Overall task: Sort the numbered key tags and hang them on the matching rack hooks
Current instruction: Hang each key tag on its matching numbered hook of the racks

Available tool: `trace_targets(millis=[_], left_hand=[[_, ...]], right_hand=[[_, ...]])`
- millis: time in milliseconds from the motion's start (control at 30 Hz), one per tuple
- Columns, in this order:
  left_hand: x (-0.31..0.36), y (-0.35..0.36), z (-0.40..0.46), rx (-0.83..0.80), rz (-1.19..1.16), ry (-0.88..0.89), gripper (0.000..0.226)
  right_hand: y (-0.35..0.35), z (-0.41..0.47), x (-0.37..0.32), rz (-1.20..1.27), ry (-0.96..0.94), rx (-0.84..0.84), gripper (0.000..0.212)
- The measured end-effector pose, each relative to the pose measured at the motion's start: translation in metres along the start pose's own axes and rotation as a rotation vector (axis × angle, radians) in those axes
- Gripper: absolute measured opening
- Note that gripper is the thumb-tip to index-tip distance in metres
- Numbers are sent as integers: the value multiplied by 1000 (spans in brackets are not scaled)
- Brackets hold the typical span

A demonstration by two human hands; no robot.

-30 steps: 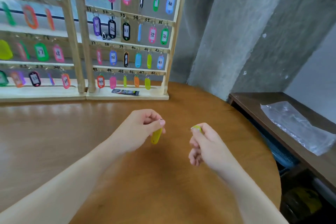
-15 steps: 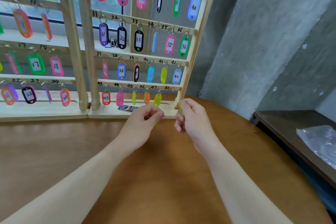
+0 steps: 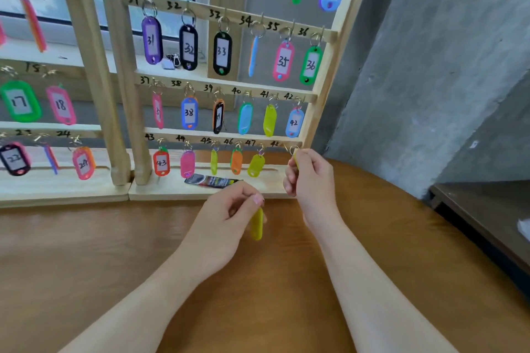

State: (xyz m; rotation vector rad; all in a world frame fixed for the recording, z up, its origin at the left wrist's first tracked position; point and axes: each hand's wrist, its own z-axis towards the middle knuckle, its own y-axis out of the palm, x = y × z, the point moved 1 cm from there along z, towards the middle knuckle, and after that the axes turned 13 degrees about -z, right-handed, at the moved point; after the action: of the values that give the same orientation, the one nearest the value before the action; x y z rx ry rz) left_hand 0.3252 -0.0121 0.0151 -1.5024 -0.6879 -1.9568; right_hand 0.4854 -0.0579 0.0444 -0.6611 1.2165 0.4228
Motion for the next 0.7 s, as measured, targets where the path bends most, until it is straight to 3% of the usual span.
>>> trace_targets(millis=[467, 700], left_hand=[[-3, -3, 2, -20, 57, -28, 25], [15, 9, 32, 17, 27, 68, 20]], right_hand=[[6, 2, 11, -35, -56, -29, 32], [1, 6, 28, -64, -144, 129, 46]])
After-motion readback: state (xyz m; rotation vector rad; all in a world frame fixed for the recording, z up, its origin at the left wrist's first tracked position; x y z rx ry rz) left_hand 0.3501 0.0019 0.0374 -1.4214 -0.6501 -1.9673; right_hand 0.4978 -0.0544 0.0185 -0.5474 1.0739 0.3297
